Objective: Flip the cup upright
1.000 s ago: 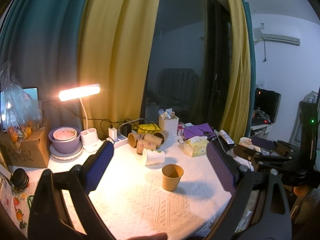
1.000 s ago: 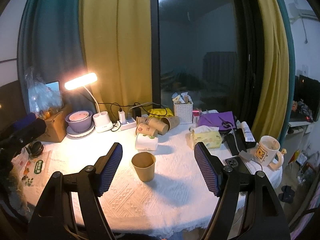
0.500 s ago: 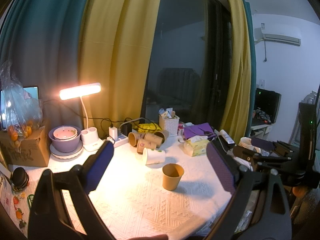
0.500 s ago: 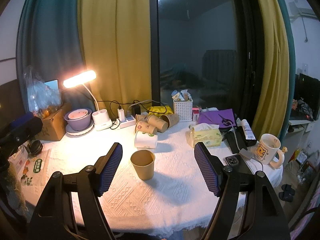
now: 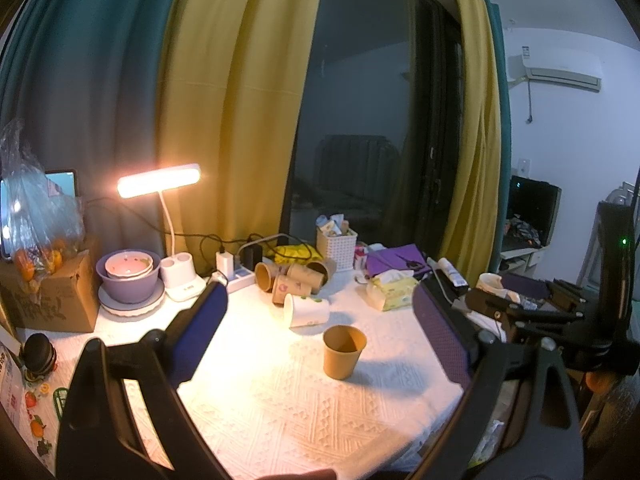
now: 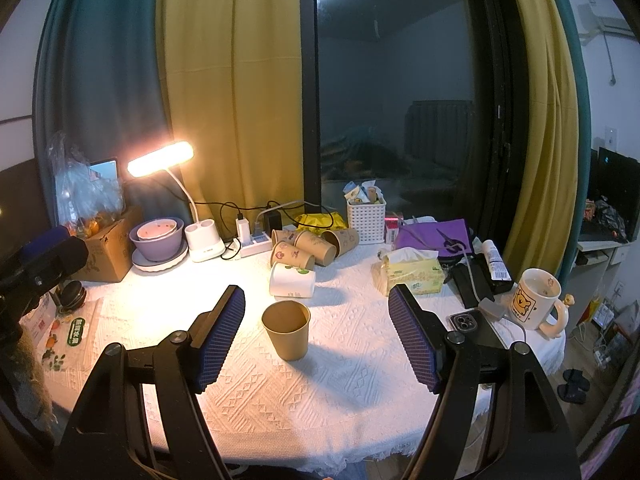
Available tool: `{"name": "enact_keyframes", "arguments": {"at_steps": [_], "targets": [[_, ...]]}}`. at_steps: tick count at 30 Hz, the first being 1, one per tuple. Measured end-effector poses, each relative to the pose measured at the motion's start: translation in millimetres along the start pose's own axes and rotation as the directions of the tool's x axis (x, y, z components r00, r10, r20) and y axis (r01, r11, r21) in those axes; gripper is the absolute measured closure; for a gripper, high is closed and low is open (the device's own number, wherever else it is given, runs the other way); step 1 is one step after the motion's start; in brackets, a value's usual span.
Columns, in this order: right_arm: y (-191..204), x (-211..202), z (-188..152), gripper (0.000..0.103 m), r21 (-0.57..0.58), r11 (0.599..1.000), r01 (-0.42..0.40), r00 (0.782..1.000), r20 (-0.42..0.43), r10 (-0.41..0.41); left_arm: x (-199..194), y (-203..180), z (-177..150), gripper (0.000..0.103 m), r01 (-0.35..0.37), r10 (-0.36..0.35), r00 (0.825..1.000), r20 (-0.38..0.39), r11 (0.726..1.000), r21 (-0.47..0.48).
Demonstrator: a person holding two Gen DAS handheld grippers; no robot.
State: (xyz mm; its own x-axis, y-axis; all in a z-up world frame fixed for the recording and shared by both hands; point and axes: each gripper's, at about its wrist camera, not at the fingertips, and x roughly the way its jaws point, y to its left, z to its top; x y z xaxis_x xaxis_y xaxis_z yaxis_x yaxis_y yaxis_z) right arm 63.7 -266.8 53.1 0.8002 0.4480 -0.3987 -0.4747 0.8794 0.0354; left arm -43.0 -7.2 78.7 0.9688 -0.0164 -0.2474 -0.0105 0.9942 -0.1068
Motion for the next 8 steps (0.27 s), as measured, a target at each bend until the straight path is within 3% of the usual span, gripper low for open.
{"name": "enact_keyframes", "arguments": {"at_steps": [8], "targets": [[0.8, 2.1, 0.4, 0.026, -0.008, 1.000, -0.004, 1.000, -0.003, 0.004, 3.2, 1.5, -14.1, 0.008, -0.010, 0.010, 1.000, -0.015, 1.000, -0.026]]}}
